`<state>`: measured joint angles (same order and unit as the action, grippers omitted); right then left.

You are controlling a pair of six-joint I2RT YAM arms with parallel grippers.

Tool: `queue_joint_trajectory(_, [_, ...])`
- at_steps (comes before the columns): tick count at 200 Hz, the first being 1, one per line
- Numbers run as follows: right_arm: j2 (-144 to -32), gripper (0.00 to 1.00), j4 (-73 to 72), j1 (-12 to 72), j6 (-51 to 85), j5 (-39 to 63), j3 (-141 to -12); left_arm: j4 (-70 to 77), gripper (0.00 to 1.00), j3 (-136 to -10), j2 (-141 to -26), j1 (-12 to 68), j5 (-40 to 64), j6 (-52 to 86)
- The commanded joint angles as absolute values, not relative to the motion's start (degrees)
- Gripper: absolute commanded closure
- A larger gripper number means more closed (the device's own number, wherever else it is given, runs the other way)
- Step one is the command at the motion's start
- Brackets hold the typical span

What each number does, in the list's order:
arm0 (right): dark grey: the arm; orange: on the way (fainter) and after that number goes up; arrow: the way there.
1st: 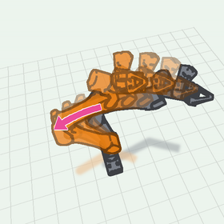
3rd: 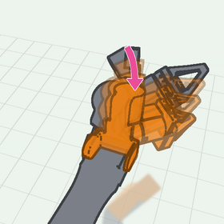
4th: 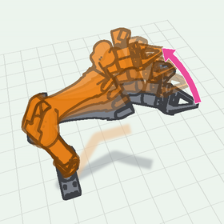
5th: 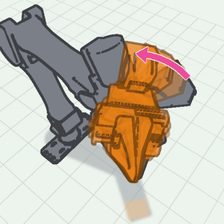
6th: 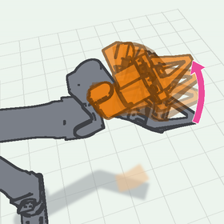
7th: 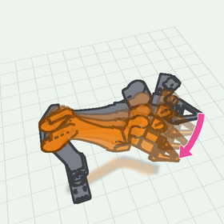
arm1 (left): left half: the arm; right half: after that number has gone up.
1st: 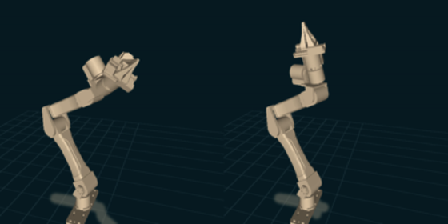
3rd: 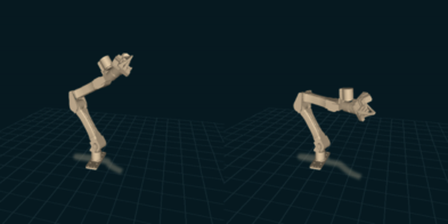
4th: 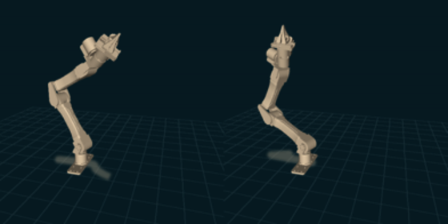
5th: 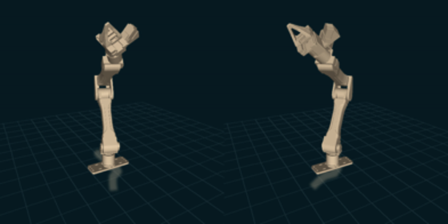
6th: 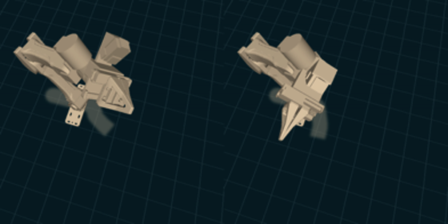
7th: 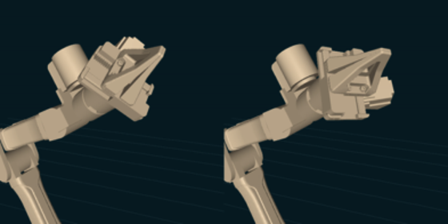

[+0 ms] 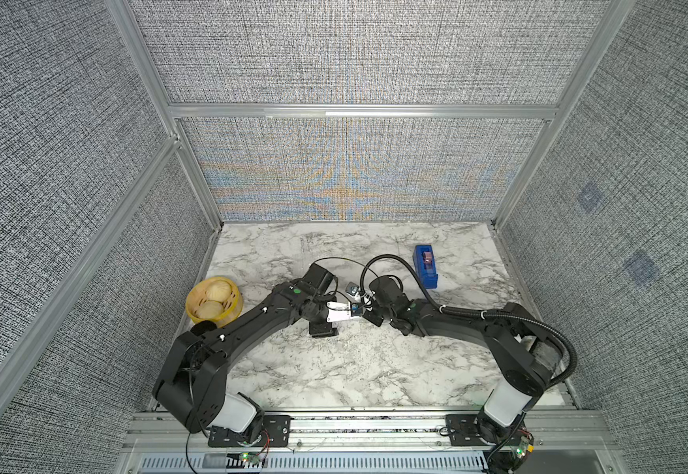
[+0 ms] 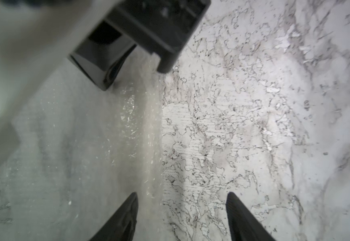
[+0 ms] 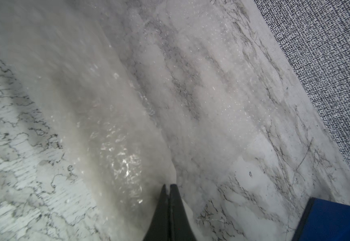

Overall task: Wrap vases in bubble wrap
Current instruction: Wrap the vase in bubble wrap.

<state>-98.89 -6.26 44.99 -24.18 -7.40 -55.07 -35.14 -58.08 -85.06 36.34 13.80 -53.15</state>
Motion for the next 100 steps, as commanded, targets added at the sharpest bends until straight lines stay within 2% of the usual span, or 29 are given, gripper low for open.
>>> queue_joint_trajectory(1, [-98.87, 1.00, -6.01, 44.82, -23.40, -5.82, -55.04, -33.40, 0.26, -58.00, -86.71, 36.23, 10.81, -54.31])
queue_joint_trajectory(42, [-98.97, 1.00, -6.00, 44.55, -23.15, -4.71, -55.09, -23.76, 0.21, -54.65, -88.15, 36.13, 5.79, -52.32])
queue_joint_trajectory(100, [-99.59, 1.00, -5.82, 43.95, -22.60, -3.50, -55.41, -16.77, 0.23, -53.79, -91.82, 34.54, 4.88, -52.81])
